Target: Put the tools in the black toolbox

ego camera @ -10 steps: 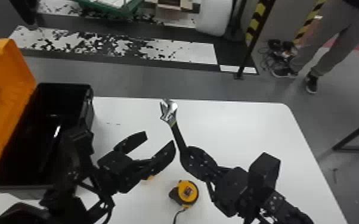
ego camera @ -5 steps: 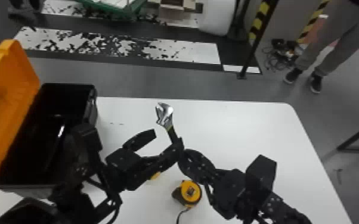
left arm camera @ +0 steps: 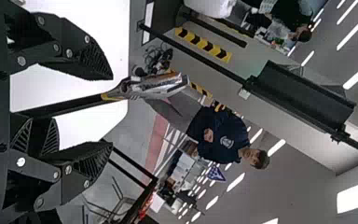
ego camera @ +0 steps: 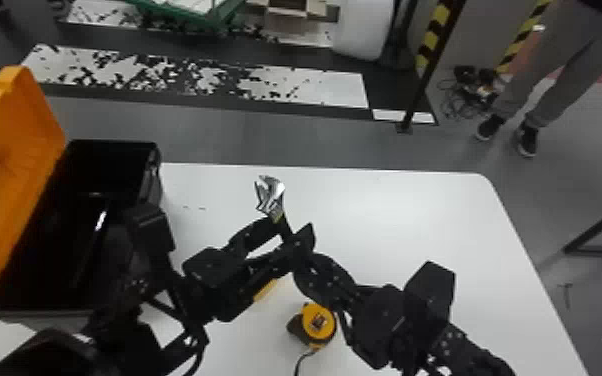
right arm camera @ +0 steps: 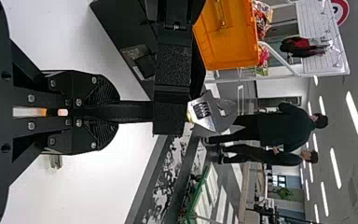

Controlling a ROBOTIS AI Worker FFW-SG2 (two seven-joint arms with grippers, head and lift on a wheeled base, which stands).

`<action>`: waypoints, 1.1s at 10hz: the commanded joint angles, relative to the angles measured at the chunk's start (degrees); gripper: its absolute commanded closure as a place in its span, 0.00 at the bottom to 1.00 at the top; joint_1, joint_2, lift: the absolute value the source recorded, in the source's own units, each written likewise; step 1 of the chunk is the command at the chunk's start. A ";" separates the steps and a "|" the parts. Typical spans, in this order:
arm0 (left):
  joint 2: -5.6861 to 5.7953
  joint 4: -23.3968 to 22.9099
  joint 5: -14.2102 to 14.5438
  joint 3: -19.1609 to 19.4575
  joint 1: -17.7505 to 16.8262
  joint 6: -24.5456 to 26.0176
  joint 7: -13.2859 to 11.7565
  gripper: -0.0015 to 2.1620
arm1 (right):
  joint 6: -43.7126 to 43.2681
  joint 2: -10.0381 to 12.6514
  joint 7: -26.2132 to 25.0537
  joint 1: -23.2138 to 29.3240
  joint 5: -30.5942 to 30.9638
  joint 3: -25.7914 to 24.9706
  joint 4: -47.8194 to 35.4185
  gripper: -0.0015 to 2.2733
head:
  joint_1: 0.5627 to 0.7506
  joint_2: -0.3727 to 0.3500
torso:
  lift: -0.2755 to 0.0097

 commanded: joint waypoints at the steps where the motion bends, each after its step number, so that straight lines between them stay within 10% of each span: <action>1: -0.12 0.51 2.34 0.18 -1.15 2.01 -1.03 0.75 | -0.07 0.00 0.00 -0.16 -0.09 0.00 0.24 0.99 | 0.70 0.33 | 0.83; 3: 0.06 0.16 0.59 0.18 -1.59 6.40 -0.59 0.99 | -0.07 0.00 -0.09 -0.24 -0.09 0.00 0.33 0.99 | 0.70 0.31 | 0.83; 7: 0.23 -0.37 -2.31 -0.43 -1.41 6.76 -0.42 0.99 | -0.24 0.00 -0.70 -0.07 -0.17 0.00 0.33 0.90 | 0.70 0.30 | 0.83; 9: 0.32 -1.25 -2.31 0.01 -1.50 6.93 -0.15 0.99 | -1.30 -0.08 -1.05 0.90 -0.70 -0.35 -0.11 0.00 | 0.70 0.30 | 0.83; 11: 0.06 -1.34 -2.40 1.15 -1.85 7.46 -0.15 0.99 | -1.30 -0.17 -2.02 2.66 -1.49 -1.67 -0.73 0.02 | 0.70 0.30 | 0.83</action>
